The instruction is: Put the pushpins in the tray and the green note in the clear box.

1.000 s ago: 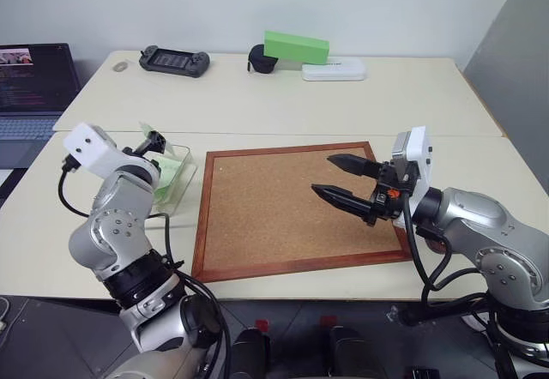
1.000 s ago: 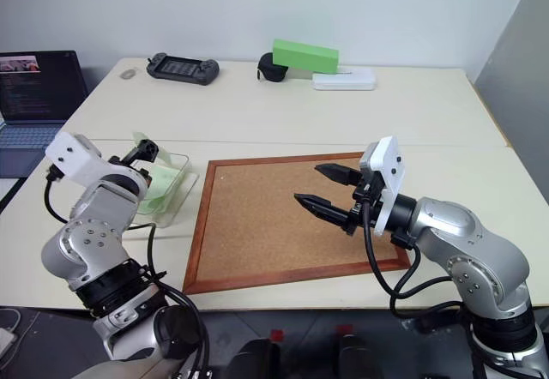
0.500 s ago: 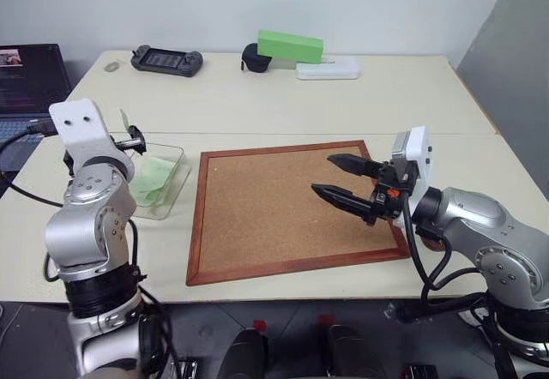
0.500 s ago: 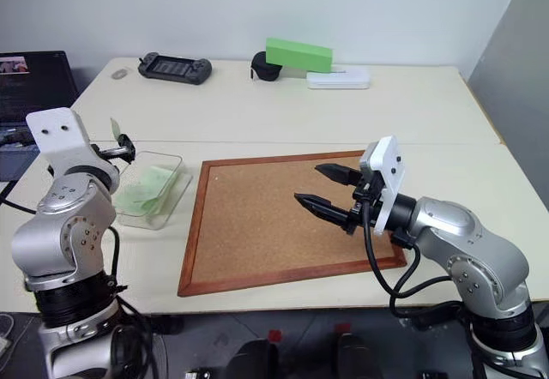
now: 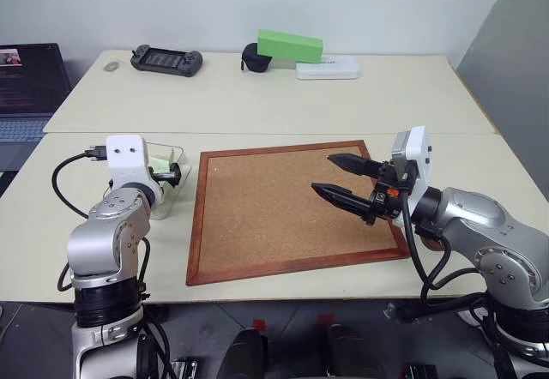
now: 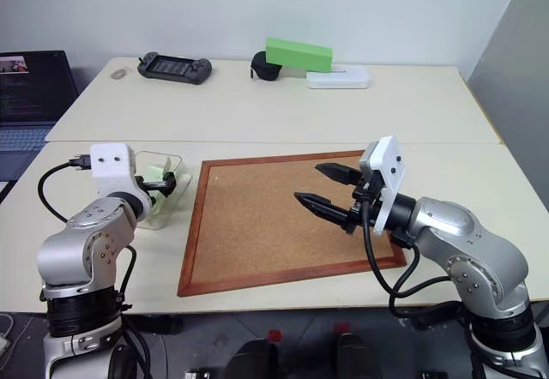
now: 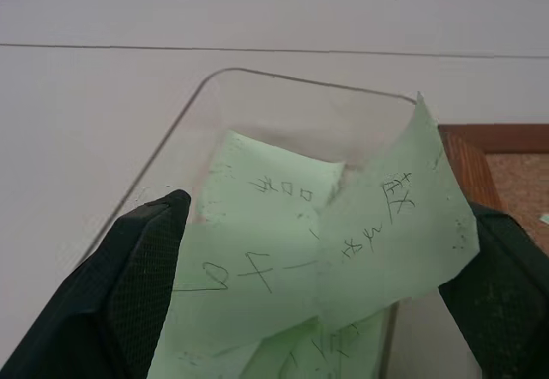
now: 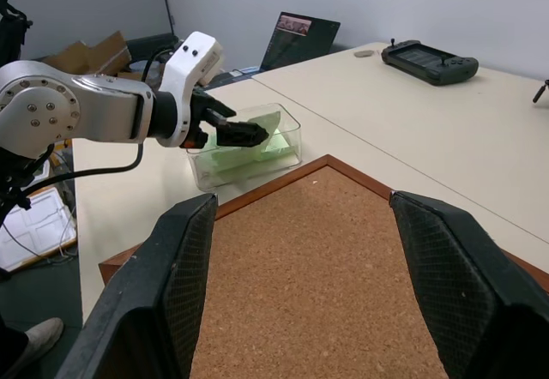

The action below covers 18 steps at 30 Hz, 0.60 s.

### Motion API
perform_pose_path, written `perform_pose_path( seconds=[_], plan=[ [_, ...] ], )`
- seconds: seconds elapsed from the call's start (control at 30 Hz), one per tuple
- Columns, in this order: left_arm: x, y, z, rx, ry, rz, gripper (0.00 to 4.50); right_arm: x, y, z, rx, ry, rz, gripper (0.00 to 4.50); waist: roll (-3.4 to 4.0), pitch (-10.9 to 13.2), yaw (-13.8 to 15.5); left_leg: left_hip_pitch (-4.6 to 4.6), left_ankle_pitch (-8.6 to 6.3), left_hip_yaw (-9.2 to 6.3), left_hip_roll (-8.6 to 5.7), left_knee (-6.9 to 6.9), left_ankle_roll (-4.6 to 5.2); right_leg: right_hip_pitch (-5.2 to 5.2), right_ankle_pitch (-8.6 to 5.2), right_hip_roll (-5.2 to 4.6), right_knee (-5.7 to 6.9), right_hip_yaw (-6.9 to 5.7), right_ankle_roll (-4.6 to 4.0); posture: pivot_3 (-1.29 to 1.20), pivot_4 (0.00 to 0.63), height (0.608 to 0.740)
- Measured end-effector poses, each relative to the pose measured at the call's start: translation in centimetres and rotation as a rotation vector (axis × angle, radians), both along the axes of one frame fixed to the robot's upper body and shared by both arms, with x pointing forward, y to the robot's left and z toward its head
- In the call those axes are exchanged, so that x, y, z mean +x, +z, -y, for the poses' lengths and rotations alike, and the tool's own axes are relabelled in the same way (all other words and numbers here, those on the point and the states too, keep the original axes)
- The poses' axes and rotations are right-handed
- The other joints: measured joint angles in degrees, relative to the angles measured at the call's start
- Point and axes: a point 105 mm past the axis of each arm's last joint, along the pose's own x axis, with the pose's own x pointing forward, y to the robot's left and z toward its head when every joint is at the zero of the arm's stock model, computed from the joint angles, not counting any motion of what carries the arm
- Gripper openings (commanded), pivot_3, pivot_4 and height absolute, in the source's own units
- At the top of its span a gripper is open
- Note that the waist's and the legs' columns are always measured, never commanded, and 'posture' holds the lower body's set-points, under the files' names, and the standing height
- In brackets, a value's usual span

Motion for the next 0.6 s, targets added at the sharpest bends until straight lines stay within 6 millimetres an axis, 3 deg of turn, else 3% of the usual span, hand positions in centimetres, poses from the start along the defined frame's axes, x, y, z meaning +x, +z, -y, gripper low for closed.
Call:
perform_pose_path(
  seconds=[0.37, 0.5, 0.6],
  plan=[
    [0.1, 0.2, 0.5, 0.130, -0.071, -0.011, 4.46, 0.0, 0.0, 0.0, 0.000, -0.005, 0.000, 3.40, 0.00, 0.00, -0.04, 0.00, -0.01, -0.02, 0.00, 0.00, 0.01, 0.00, 0.00, -0.24, 0.01, -0.03, 0.00, 0.00, 0.150, 0.740],
    [0.2, 2.3, 0.3, 0.117, -0.046, 0.086, 4.46, 0.1, 0.0, 0.0, 0.001, -0.009, -0.001, 3.40, 0.00, 0.00, -0.03, -0.01, -0.01, -0.02, -0.02, 0.00, 0.02, 0.00, 0.00, -0.27, 0.00, -0.04, 0.00, 0.00, 0.150, 0.740],
    [-0.2, 3.9, 1.7, 0.089, -0.132, 0.172, 4.46, 0.0, 0.0, 0.0, 0.001, -0.006, -0.003, 3.40, 0.00, 0.00, -0.05, -0.02, -0.01, 0.00, -0.03, 0.00, 0.01, 0.01, 0.00, -0.30, -0.02, -0.03, 0.00, 0.00, 0.150, 0.740]
  ],
)
